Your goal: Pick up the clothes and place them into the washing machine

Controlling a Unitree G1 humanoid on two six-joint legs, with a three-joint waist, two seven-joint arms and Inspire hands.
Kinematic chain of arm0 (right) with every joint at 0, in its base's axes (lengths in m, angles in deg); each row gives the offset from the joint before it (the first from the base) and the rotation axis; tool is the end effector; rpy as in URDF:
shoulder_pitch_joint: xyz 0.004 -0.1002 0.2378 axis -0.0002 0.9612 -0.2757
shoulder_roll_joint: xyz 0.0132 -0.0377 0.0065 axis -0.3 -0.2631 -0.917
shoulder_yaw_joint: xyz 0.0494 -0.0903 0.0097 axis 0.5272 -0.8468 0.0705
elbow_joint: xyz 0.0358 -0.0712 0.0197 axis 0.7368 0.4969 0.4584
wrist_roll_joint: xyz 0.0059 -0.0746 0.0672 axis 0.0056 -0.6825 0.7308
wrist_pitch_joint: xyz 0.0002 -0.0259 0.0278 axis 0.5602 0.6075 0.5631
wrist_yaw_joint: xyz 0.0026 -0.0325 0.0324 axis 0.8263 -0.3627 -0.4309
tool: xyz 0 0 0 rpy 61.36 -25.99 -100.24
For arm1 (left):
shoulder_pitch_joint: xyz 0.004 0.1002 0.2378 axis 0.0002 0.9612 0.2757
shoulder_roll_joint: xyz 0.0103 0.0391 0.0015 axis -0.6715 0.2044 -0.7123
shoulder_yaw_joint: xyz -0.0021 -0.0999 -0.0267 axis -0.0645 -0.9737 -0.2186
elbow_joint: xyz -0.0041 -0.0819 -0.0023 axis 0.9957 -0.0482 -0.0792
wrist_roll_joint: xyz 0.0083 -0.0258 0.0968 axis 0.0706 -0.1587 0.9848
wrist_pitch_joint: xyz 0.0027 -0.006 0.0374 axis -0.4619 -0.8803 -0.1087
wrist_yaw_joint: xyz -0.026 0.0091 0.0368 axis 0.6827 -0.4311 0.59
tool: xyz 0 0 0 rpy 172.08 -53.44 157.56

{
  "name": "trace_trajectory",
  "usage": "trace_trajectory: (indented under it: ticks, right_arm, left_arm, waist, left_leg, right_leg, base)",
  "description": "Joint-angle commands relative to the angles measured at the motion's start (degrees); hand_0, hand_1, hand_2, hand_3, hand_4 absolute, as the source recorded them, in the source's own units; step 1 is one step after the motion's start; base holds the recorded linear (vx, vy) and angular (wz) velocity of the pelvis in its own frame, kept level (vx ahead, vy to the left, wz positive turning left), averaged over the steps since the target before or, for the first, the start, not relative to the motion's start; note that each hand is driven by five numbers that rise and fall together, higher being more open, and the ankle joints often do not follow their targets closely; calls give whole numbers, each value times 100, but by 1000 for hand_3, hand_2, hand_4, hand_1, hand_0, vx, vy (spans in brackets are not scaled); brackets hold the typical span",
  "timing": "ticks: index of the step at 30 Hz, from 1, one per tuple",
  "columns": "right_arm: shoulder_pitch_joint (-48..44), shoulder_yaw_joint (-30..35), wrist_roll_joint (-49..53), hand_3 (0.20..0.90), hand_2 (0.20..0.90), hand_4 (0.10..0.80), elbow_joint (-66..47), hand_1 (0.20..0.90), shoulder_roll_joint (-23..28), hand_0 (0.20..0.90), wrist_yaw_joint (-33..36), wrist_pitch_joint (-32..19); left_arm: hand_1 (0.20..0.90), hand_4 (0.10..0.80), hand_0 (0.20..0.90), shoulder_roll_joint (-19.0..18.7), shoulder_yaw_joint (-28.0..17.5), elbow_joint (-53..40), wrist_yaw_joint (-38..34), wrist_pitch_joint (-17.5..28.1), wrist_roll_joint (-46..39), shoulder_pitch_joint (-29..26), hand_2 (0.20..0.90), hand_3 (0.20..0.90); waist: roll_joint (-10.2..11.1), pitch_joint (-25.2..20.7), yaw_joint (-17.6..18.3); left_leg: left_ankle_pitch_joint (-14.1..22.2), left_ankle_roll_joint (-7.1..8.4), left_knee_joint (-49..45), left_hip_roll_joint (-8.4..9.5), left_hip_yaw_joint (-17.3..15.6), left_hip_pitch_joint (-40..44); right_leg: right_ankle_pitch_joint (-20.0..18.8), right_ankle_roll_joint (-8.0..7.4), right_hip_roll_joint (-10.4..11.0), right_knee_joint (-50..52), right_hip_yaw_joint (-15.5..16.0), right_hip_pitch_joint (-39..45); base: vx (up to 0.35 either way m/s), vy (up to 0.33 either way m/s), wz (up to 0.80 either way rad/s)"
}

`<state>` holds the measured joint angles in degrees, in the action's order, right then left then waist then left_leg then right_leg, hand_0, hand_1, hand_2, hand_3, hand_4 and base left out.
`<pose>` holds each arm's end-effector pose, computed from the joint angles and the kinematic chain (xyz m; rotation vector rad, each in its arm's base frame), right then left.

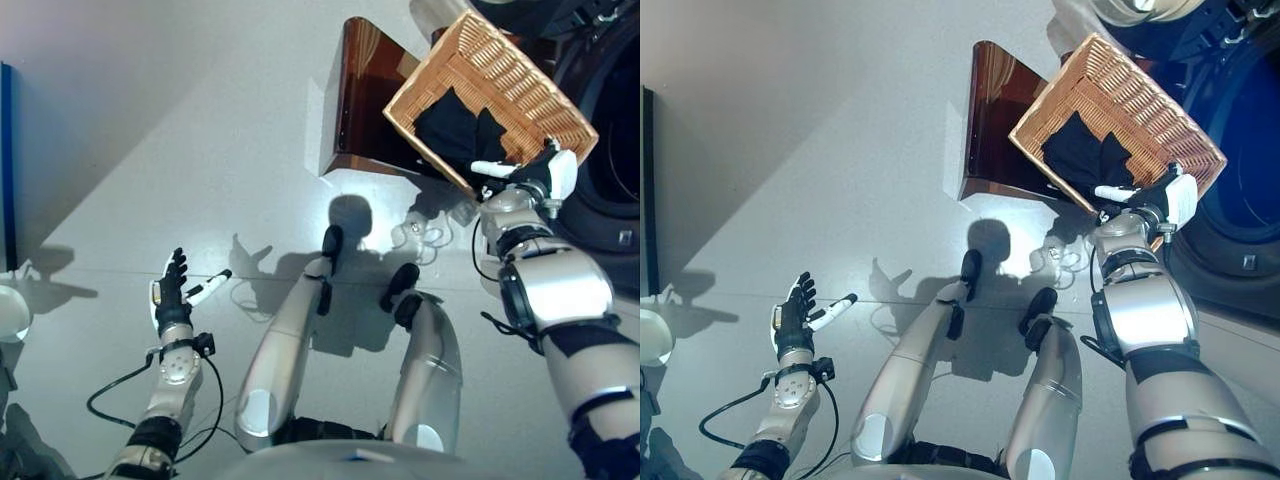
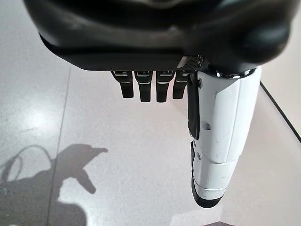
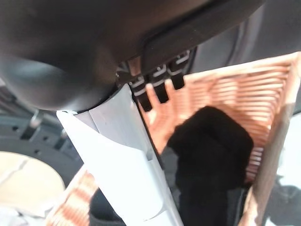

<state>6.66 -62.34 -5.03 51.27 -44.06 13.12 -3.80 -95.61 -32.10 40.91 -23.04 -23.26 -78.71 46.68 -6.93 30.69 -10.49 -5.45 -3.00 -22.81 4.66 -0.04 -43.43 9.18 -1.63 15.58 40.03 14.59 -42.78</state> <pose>0.3449 -0.2601 0.1303 -0.4967 0.2742 -0.8642 0.1731 0.2160 -0.0399 0.1652 0.2417 0.4691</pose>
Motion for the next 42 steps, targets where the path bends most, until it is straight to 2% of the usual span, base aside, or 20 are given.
trace_trajectory:
  ticks: [1,3,5,11,13,15,16,17,30,38,42]
  right_arm:
    - [-75,-351,-90,782,782,716,12,782,476,782,384,-270]
    - [-57,-359,-110,760,760,700,1,760,509,760,380,-271]
    - [-40,-378,-167,796,796,725,-39,796,525,796,375,-266]
    - [-136,-431,-289,801,801,729,-109,801,434,801,394,-217]
    - [-178,-447,-298,716,716,669,-125,716,443,716,379,-204]
    - [-245,-490,-320,455,455,482,-129,455,483,455,367,-195]
    - [-283,-510,-326,216,216,312,-131,216,473,216,361,-181]
    - [-289,-511,-326,200,200,300,-129,200,474,200,361,-179]
    - [-945,-863,-444,200,200,300,-224,200,351,200,448,-163]
    - [-1029,-879,-480,200,200,300,-91,200,456,200,507,-80]
    - [-747,-696,-391,200,200,300,-201,200,553,200,498,-118]
  left_arm:
    - [900,800,900,-452,-186,-129,-212,227,38,556,900,900]
    - [900,800,900,-445,-163,-143,-229,241,41,547,900,900]
    - [900,800,900,-441,-107,-208,-282,278,64,503,900,900]
    - [900,800,900,-462,-8,-325,-384,281,94,377,900,900]
    - [900,800,900,-471,18,-374,-411,283,114,361,900,900]
    - [900,800,900,-488,34,-397,-438,298,122,351,900,900]
    - [900,800,900,-492,45,-421,-447,298,110,337,900,900]
    - [900,800,900,-491,44,-423,-447,296,109,334,900,900]
    - [900,800,900,-558,-85,-382,-561,332,-178,461,900,900]
    - [900,800,900,-562,-73,-500,-507,335,-173,571,900,900]
    - [900,800,900,-562,-93,-372,-457,306,-125,530,900,900]
  waist:
    - [-141,-90,-247]
    - [-163,-90,-269]
    - [-234,-90,-329]
    - [-309,-90,-461]
    - [-315,-90,-499]
    - [-319,-90,-532]
    - [-328,-90,-560]
    - [-329,-90,-558]
    - [-204,-90,-498]
    - [-305,-90,-474]
    - [-308,-90,-446]
  left_leg:
    - [712,162,-395,121,-128,-267]
    - [712,157,-407,138,-126,-295]
    - [709,147,-454,151,-120,-405]
    - [708,137,-535,210,-65,-603]
    - [702,140,-566,223,-34,-689]
    - [706,144,-610,238,2,-776]
    - [700,149,-614,243,21,-815]
    - [699,150,-617,244,23,-822]
    - [723,175,-825,251,83,-1278]
    - [709,167,-818,293,54,-1280]
    - [686,160,-680,278,7,-1007]
  right_leg:
    - [-261,-64,-24,-391,-11,-85]
    - [-263,-71,-3,-382,-6,-108]
    - [-251,-82,31,-325,-4,-206]
    - [-223,-109,116,-213,38,-368]
    - [-212,-106,134,-176,67,-434]
    - [-198,-106,155,-141,102,-503]
    - [-193,-107,163,-120,126,-539]
    - [-192,-106,164,-117,128,-545]
    - [-133,-38,140,115,135,-970]
    - [-115,-34,189,166,118,-990]
    - [-127,-53,204,109,101,-793]
  base:
    - [0,0,0]
    - [0,0,0]
    - [0,0,0]
    - [9,4,11]
    - [1,-7,5]
    - [-1,-18,17]
    - [-1,-9,17]
    - [-5,-10,16]
    - [-5,11,5]
    - [0,0,0]
    - [0,0,0]
